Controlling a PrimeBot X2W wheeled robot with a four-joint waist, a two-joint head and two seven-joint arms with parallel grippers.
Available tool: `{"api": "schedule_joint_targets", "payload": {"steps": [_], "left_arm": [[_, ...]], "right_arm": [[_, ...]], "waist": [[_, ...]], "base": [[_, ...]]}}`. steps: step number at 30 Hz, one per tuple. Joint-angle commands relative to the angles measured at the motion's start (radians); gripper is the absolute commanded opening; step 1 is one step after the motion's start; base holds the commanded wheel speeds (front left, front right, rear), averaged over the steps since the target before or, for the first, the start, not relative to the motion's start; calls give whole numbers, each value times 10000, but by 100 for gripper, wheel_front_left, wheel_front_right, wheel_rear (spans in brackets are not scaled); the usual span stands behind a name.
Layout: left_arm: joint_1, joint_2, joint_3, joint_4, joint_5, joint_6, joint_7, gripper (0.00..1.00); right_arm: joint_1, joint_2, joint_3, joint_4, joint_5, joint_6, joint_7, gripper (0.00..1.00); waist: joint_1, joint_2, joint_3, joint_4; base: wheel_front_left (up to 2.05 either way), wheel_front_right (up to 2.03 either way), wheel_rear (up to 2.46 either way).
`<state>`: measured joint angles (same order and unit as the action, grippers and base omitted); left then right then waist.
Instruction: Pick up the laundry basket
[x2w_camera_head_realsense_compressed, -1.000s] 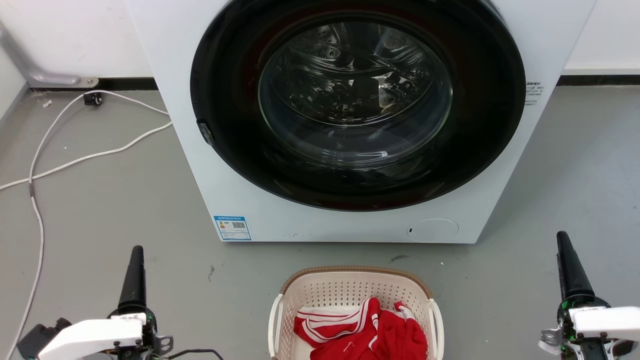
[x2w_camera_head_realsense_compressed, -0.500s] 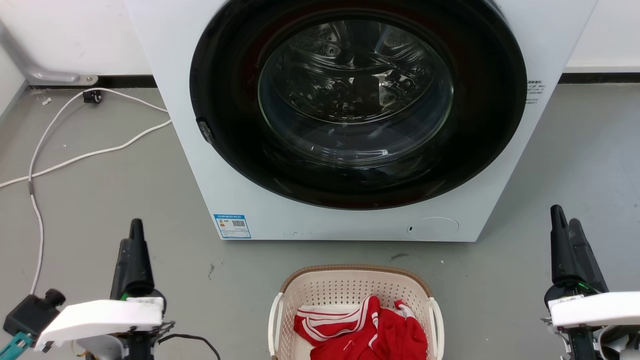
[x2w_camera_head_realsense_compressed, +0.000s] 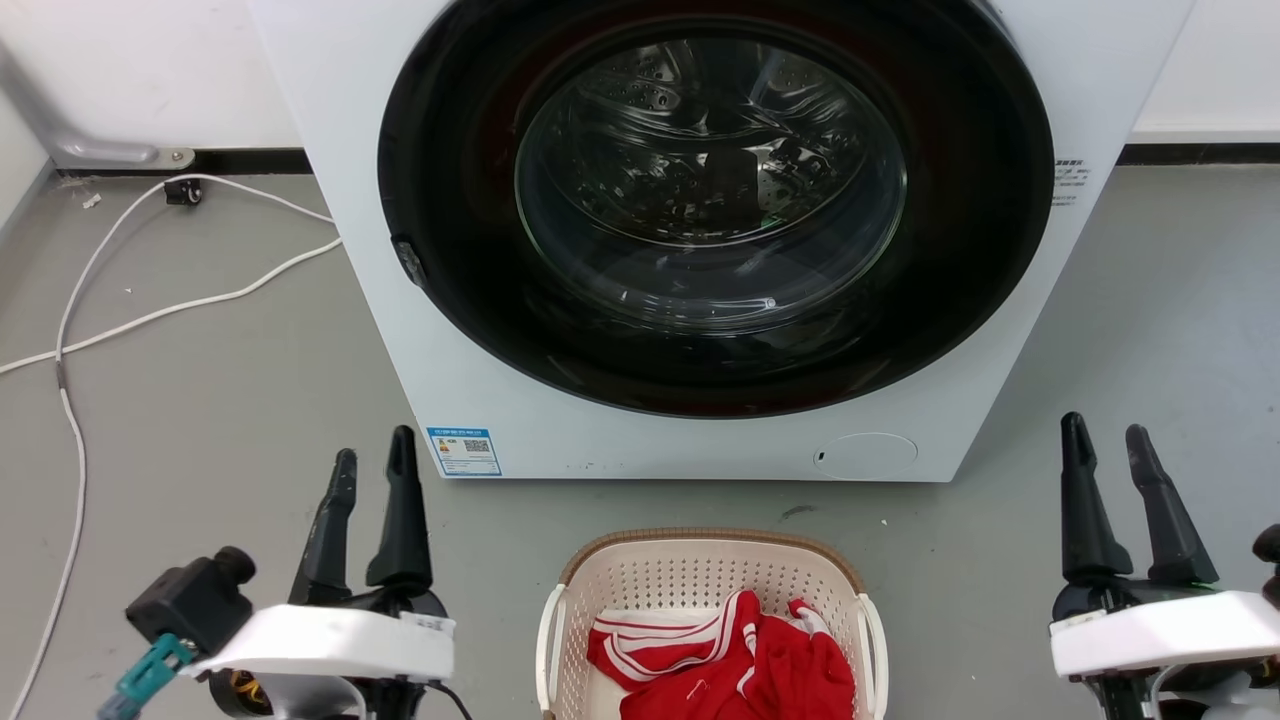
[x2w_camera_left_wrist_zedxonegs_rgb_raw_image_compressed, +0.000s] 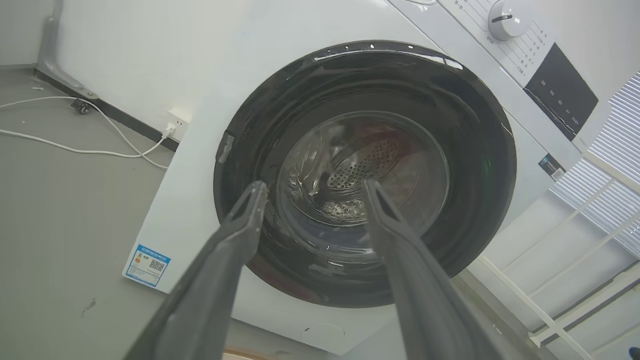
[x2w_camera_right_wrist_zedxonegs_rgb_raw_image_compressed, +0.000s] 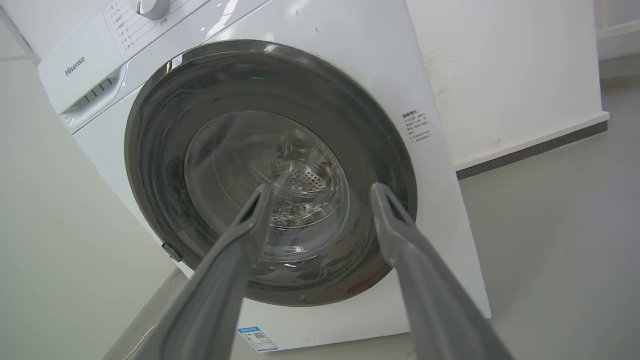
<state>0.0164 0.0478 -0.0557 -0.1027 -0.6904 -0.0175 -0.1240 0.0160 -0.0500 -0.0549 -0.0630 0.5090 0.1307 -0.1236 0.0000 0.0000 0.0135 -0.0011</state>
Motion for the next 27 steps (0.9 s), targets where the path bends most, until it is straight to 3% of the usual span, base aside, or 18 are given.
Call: {"api": "schedule_joint_targets", "payload": {"steps": [1, 10, 27], "left_arm": [[31, 31, -83, -184, 381, -31, -94, 100], [109, 67, -796, -64, 2280, -52, -335, 100], [134, 620, -2035, 102, 4191, 880, -742, 100]], "right_arm": [[8, -25, 54, -200, -363, -1, -89, 100], [304, -22, 179, -168, -1612, -1, -325, 100], [666, -16, 218, 309, -3175, 0, -580, 100]], "waist": [[0, 0, -3, -3], [0, 0, -55, 10], [0, 0, -77, -76]], "base": [[0, 0, 0], [0, 0, 0], [0, 0, 0]]}}
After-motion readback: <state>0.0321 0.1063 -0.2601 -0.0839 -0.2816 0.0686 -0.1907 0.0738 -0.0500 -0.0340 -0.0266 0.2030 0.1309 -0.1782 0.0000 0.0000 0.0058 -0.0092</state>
